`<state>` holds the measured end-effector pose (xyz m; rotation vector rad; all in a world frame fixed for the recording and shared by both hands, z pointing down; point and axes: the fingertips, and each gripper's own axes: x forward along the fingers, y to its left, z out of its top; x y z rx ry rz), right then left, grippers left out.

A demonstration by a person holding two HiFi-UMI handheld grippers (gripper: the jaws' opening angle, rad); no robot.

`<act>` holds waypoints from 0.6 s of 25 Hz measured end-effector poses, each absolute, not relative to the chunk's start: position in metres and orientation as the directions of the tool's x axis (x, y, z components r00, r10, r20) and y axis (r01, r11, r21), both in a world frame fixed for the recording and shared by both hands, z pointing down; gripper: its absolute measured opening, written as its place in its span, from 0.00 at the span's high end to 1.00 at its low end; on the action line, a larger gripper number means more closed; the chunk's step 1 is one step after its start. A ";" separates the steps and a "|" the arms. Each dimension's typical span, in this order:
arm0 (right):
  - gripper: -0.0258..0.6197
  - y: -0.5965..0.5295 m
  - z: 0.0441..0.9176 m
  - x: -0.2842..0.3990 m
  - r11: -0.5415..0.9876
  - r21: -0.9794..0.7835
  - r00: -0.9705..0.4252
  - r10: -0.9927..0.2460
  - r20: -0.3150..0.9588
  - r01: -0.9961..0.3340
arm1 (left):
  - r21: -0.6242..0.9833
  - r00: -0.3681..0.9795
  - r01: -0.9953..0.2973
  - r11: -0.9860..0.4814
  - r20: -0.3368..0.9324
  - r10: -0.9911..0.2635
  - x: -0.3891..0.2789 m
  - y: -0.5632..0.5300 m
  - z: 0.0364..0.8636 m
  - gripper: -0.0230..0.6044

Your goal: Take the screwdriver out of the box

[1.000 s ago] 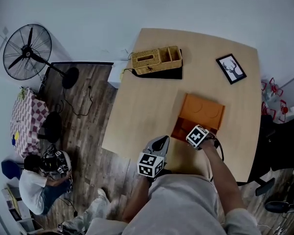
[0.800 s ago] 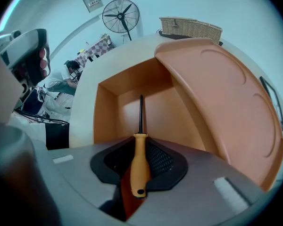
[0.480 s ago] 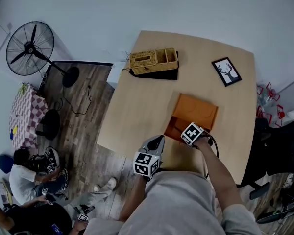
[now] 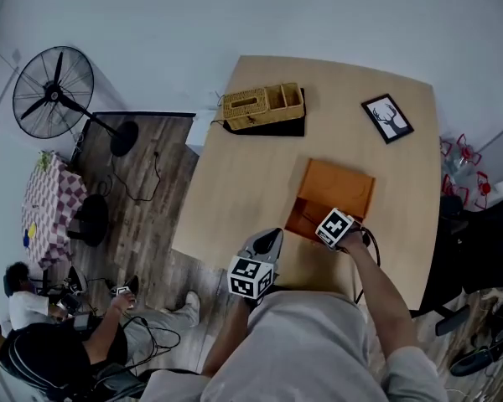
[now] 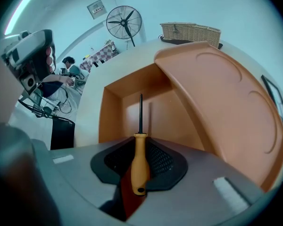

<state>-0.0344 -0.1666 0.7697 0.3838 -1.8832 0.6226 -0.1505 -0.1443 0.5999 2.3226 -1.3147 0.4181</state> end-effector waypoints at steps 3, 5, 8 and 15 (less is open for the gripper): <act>0.85 -0.165 0.768 -0.031 0.812 -0.239 -0.390 0.014 0.921 -0.533 | 0.227 0.506 -0.862 -0.454 0.462 -0.729 -0.149 -0.141 0.602 0.88; 0.85 -0.165 0.766 -0.031 0.806 -0.244 -0.406 0.005 0.914 -0.539 | 0.230 0.503 -0.864 -0.449 0.459 -0.732 -0.149 -0.139 0.604 0.88; 0.85 -0.166 0.764 -0.031 0.801 -0.245 -0.432 -0.018 0.902 -0.546 | 0.232 0.495 -0.868 -0.439 0.458 -0.738 -0.151 -0.138 0.604 0.88; 0.85 -0.167 0.751 -0.037 0.765 -0.286 -0.535 -0.091 0.840 -0.578 | 0.235 0.485 -0.874 -0.425 0.452 -0.749 -0.156 -0.134 0.604 0.88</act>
